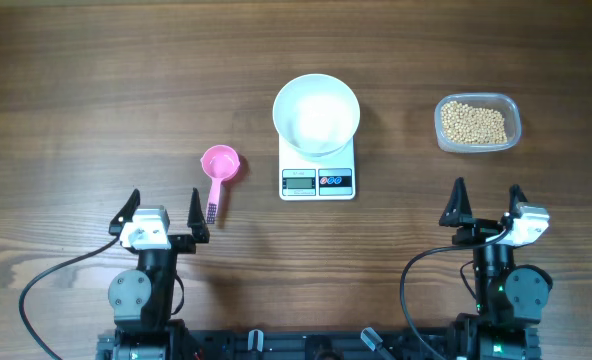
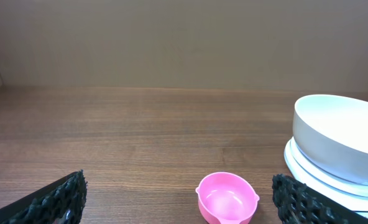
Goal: Scoop item into bowl and weigh 150g on scale
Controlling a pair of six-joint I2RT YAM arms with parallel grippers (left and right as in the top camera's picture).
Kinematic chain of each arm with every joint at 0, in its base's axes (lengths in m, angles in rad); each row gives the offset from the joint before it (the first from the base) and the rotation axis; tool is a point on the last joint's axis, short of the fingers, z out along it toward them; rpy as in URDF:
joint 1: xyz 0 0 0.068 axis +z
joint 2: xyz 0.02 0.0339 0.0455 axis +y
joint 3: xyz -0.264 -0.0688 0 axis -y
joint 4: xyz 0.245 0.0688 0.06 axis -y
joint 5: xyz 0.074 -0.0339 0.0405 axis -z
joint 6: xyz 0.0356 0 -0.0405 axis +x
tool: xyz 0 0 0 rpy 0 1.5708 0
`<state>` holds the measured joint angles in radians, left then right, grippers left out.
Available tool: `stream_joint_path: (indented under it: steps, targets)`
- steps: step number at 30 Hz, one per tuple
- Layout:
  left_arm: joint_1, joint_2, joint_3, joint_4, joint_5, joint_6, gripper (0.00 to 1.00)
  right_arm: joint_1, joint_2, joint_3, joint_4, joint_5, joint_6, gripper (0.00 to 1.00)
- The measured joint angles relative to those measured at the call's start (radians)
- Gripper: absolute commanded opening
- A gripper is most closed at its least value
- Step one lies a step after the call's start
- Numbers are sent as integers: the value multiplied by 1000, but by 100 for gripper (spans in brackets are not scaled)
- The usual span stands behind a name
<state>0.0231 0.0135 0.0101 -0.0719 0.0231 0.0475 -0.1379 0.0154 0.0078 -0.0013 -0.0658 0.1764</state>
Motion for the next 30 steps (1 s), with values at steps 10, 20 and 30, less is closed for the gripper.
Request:
stream_joint_path:
  steps: [10, 20, 30]
  targets:
    - [0, 0, -1, 82, 276, -236, 100, 0, 0, 0, 0, 0, 0, 100]
    - [0, 15, 113, 218, 578, -333, 100, 0, 0, 0, 0, 0, -2, 100]
    - [3, 629, 753, -618, 431, -198, 100, 0, 0, 0, 0, 0, -4, 100]
